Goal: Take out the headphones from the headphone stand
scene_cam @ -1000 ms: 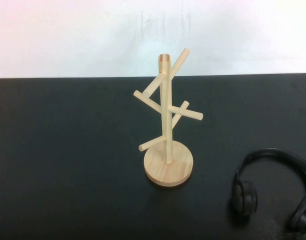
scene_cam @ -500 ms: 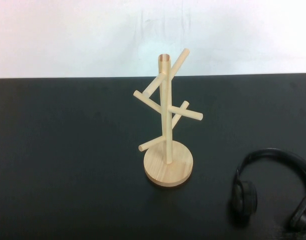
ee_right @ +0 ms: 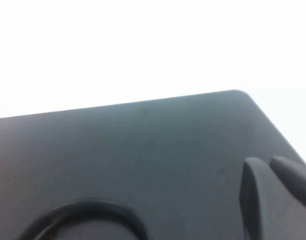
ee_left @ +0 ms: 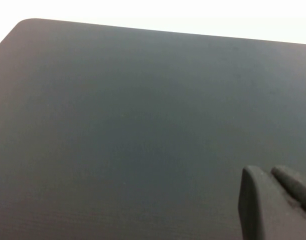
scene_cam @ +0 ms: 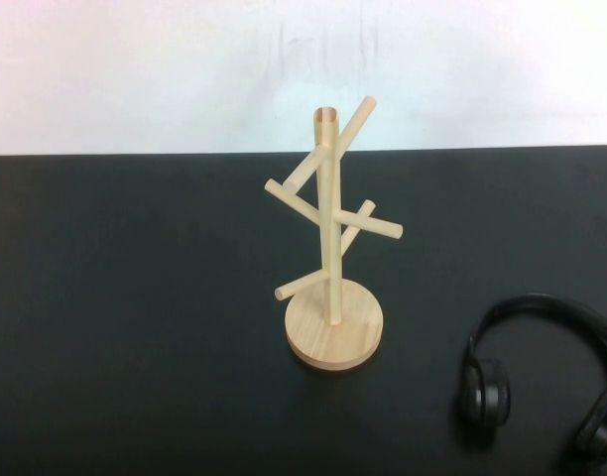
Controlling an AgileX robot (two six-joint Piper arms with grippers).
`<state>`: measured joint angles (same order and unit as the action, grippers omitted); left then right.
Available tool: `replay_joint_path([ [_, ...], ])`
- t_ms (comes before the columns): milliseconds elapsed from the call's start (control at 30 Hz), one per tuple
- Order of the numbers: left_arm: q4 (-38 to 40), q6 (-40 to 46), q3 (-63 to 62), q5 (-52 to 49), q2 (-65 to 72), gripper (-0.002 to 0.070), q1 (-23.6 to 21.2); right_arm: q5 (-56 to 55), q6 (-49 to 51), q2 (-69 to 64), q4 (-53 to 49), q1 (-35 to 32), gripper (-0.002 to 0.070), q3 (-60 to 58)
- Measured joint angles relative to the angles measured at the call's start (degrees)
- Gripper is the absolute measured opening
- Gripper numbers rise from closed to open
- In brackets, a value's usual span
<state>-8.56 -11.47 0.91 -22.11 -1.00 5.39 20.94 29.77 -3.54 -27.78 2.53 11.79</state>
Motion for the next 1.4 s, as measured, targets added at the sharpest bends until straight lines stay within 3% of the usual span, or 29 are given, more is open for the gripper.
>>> replay_joint_path([
  [167, 0.0, 0.0, 0.0, 0.0, 0.0, 0.0002, 0.0, -2.8, -1.39, 5.91, 7.28, 0.0, -0.0003, -7.25],
  [333, 0.0, 0.0, 0.0, 0.0, 0.0, 0.0002, 0.0, -5.47, -7.2, 5.75, 7.27, -0.05, -0.0003, -13.48],
  [433, 0.0, 0.0, 0.0, 0.0, 0.09, 0.0002, 0.0, -1.03, -8.09, 5.75, 6.16, -0.05, -0.0003, -13.28],
  [1400, 0.0, 0.0, 0.0, 0.0, 0.09, 0.0002, 0.0, -1.03, -8.09, 5.75, 6.04, 0.06, -0.0003, -13.28],
])
